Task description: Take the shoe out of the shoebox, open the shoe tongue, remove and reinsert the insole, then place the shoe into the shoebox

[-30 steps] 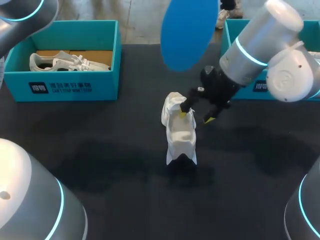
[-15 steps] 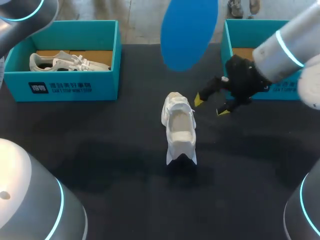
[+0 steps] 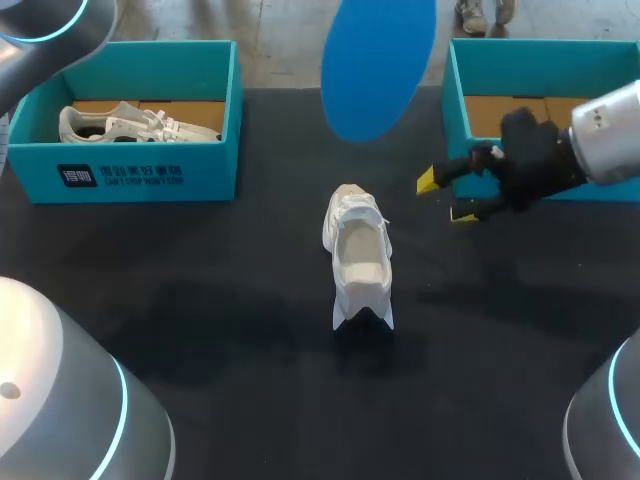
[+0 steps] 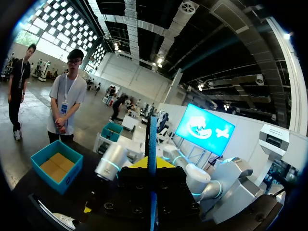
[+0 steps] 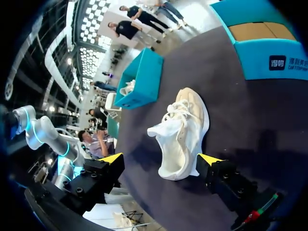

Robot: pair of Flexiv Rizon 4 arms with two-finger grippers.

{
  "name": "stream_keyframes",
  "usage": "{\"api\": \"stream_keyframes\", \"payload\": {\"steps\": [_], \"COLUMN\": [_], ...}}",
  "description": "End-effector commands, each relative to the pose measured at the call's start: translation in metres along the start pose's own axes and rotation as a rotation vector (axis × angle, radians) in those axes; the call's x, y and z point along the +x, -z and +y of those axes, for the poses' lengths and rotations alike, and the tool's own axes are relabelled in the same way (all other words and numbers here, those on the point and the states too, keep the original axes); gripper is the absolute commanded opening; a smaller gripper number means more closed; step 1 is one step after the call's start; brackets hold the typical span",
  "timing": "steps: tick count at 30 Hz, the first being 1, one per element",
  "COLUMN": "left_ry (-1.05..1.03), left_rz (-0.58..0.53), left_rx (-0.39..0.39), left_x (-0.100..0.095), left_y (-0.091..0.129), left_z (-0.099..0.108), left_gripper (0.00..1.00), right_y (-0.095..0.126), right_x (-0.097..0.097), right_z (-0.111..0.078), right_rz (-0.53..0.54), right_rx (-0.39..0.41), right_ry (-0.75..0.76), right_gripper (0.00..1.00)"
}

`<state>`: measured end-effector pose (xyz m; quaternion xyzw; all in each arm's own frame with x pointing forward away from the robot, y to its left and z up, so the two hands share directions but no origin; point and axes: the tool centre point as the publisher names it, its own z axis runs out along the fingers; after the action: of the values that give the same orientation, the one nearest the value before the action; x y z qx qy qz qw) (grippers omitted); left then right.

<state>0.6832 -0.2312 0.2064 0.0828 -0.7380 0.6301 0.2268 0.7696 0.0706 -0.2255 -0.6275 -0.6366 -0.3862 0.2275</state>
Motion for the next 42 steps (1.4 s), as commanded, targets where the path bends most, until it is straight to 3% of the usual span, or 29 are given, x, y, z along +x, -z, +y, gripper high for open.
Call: {"api": "stream_keyframes", "payload": {"steps": [1,7,18,42], "left_ry": [0.0,0.0,0.0,0.0], "left_rz": [-0.001,-0.001,-0.001,-0.001], "left_rx": [-0.001,-0.001,-0.001,-0.001], "left_x": [0.0,0.0,0.0,0.0], "left_y": [0.0,0.0,0.0,0.0], "left_z": [0.0,0.0,0.0,0.0], "left_gripper": [0.0,0.0,0.0,0.0], "right_y": [0.008,0.01,0.017,0.033], "right_x": [0.002,0.009,0.02,0.02], "right_z": [-0.004,-0.002,0.003,0.013], "right_rz": [0.065,0.108,0.283,0.34], "right_rx": [-0.07,-0.071,-0.058,-0.09], "right_ry": [-0.003,-0.011,0.013,-0.021], "right_gripper": [1.0,1.0,1.0,1.0]}}
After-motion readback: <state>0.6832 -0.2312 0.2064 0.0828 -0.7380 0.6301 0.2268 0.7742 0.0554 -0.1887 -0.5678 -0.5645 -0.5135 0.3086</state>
